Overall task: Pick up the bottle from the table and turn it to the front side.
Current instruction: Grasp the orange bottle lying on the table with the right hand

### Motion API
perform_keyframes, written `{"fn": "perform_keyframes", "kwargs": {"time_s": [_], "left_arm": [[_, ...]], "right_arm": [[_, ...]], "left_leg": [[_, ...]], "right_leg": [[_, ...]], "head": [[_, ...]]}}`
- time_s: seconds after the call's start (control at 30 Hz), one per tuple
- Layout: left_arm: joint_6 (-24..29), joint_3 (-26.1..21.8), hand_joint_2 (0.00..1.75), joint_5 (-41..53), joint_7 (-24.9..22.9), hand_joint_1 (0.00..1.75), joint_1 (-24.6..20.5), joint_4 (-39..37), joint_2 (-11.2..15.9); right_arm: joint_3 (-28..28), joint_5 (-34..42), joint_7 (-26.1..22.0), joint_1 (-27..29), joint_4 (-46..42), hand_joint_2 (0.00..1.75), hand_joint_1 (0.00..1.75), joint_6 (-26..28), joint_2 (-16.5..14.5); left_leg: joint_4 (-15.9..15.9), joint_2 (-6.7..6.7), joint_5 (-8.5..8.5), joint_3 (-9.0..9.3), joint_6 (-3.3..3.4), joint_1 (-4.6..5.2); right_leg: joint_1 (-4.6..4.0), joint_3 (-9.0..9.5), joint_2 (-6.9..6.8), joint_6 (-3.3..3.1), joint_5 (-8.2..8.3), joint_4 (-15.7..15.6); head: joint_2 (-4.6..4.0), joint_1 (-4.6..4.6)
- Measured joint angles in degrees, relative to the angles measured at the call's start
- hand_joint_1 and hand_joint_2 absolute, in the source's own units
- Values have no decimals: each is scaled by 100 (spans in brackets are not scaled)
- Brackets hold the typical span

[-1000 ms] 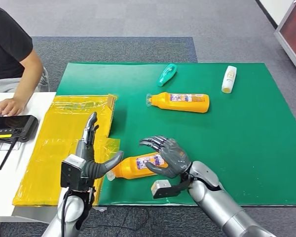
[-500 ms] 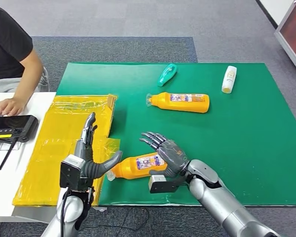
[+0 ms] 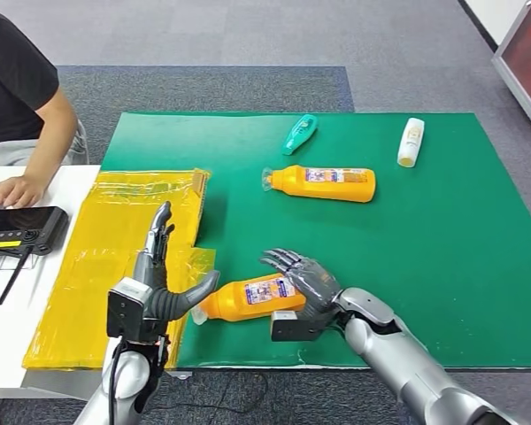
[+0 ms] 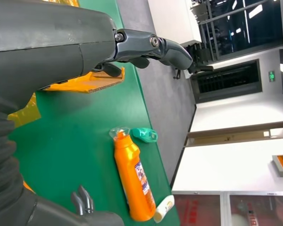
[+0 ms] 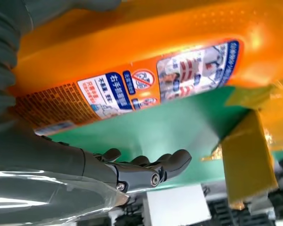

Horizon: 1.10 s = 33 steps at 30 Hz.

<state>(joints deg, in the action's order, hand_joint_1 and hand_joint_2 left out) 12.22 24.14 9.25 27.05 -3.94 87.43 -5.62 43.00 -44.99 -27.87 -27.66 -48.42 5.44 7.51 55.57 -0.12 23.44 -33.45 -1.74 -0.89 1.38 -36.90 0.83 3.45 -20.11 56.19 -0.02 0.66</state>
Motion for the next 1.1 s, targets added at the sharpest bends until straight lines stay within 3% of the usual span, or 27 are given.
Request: {"fn": "perform_keyframes", "kwargs": {"time_s": [0.73, 0.8, 0.87, 0.93, 1.1], "left_arm": [[-55, -25, 175, 86, 98, 0, 31, -32, -2], [-55, -30, 175, 89, 115, 0, 31, -49, -2], [-55, -34, 175, 90, 134, 0, 30, -68, -3], [-55, -40, 175, 89, 162, 0, 30, -91, -4], [-55, -67, 175, 79, 224, 0, 30, -138, -7]], "right_arm": [[584, -261, 363, -918, 828, 175, 0, -750, 66], [659, -271, 371, -986, 883, 175, 51, -806, 60], [748, -298, 371, -1073, 941, 175, 139, -908, 52], [865, -344, 362, -1192, 1012, 175, 175, -1051, 51], [1085, -369, 309, -1393, 1127, 175, 175, -1173, 34]], "left_leg": [[0, -1, -5, 0, 1, 0], [0, -1, -8, -1, 1, 0], [0, -1, -9, 0, 1, 0], [0, 0, -10, 0, 0, 0], [0, -1, -11, 0, -1, 0]], "right_leg": [[0, 3, -1, 2, 5, 0], [0, 3, -1, 2, 6, 0], [0, 3, 0, 1, 8, 0], [0, 2, 0, -1, 10, 0], [0, 3, 0, -1, 10, 0]], "head": [[0, 1], [0, 0], [1, -1], [1, -1], [0, 1]]}}
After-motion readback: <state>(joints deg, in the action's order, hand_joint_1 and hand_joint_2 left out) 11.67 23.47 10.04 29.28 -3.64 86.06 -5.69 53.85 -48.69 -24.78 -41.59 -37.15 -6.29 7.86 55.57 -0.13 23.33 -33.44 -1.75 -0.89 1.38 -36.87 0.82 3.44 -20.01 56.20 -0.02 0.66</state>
